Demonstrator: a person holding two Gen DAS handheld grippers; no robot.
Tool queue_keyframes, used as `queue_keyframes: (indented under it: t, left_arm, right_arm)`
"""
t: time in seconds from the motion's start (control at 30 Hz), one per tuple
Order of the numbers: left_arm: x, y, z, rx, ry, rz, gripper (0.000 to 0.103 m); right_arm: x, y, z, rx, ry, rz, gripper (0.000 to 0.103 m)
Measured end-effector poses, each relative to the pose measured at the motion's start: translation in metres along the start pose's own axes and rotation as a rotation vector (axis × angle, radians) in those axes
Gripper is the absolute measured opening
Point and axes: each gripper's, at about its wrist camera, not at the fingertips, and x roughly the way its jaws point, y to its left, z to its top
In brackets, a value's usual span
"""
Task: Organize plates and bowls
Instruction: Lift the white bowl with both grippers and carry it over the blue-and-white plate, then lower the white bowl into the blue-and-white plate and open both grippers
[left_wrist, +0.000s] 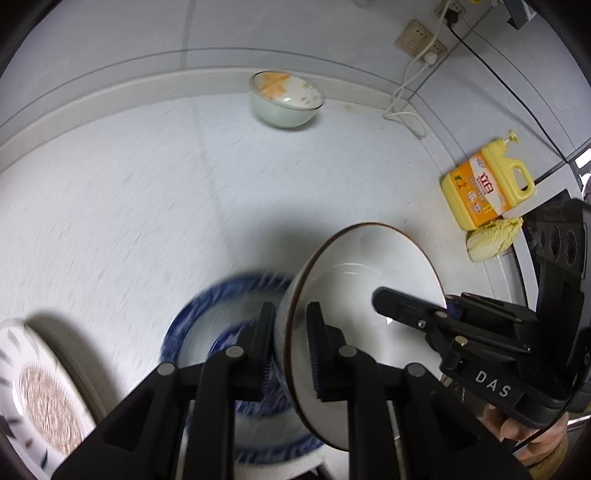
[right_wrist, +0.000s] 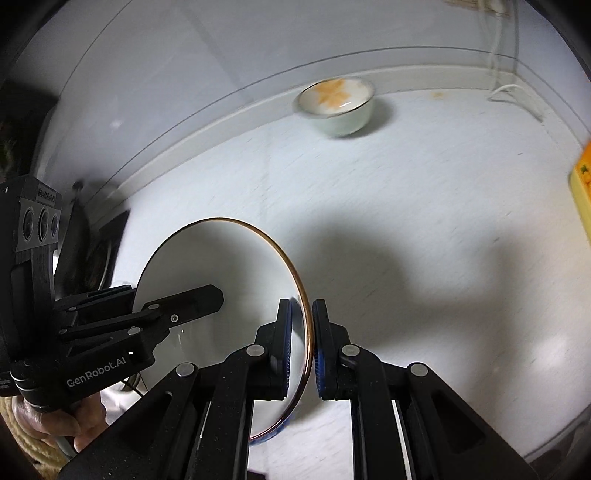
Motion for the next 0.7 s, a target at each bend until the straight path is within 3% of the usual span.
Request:
queue_keyframes:
  t: [0.33,0.7]
  left_arm:
    - [0.014,0.037,-0.057,-0.095,0.051,0.044,0.016]
    - [0.041,0.047,-0.067,-0.121,0.087,0.058,0.016]
  right_arm:
    - [0.042,0.031,-0.034,-0.06,0.134,0.014,0.01]
    - [0.066,0.022,-0.045,-0.063,0.19,0.029,0.011]
